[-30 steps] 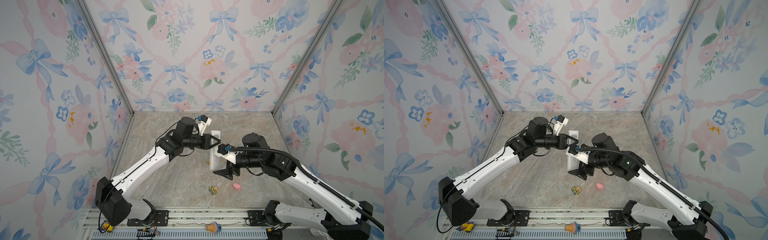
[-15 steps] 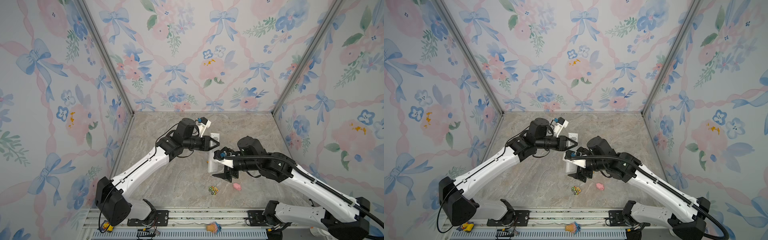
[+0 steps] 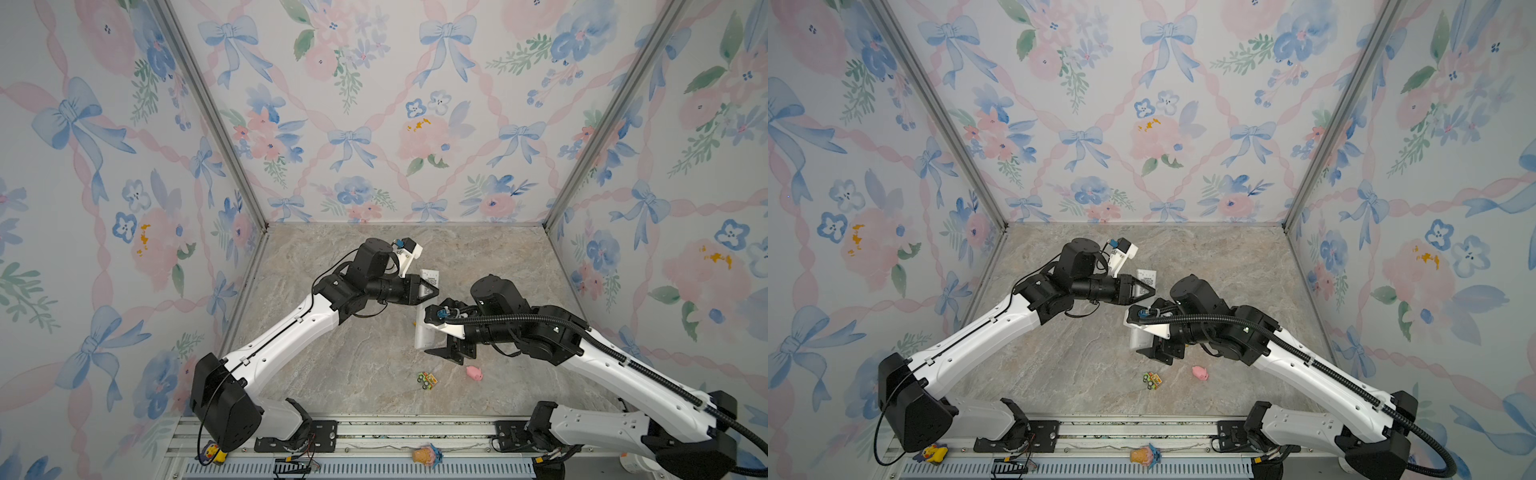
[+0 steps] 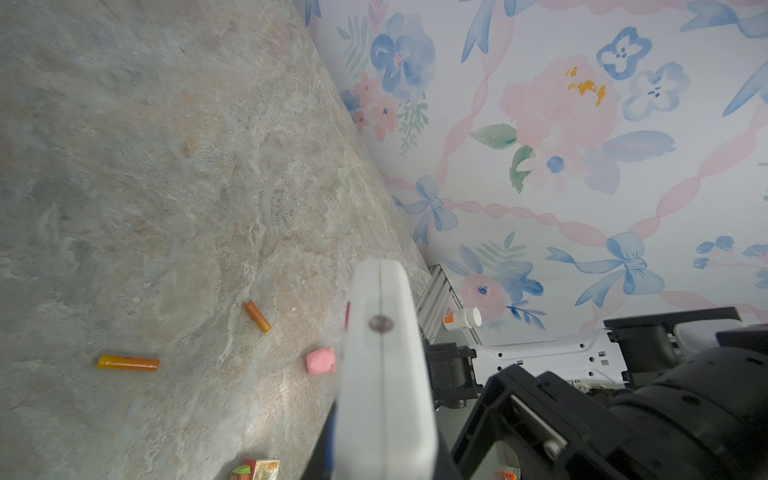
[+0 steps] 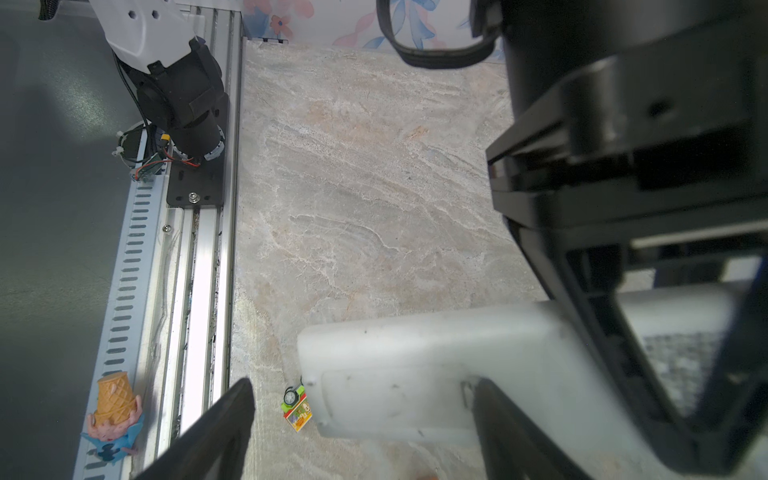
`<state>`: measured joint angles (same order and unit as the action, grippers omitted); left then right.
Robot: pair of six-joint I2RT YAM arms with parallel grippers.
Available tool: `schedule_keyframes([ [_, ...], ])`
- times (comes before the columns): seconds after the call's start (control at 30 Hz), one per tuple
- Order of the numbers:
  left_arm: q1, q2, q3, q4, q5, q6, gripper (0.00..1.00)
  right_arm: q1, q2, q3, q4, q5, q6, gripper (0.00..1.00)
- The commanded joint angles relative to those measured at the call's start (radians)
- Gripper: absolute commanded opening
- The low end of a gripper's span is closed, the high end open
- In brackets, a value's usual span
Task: Load the batteries into the remote control
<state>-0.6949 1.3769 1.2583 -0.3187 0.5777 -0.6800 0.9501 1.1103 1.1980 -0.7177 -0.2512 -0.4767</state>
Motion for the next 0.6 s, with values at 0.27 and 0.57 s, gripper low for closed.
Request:
schedule_keyframes([
  [0.27,-0.002,-0.023,0.016,0.087,-0.016,0.008,0.0,0.041,0.001,0.0,-0.104,-0.088,0.003,0.8],
  [0.57,0.0,-0.013,0.016,0.078,-0.026,0.013,0.0,0.042,-0.01,-0.007,-0.1,-0.103,0.017,0.77],
])
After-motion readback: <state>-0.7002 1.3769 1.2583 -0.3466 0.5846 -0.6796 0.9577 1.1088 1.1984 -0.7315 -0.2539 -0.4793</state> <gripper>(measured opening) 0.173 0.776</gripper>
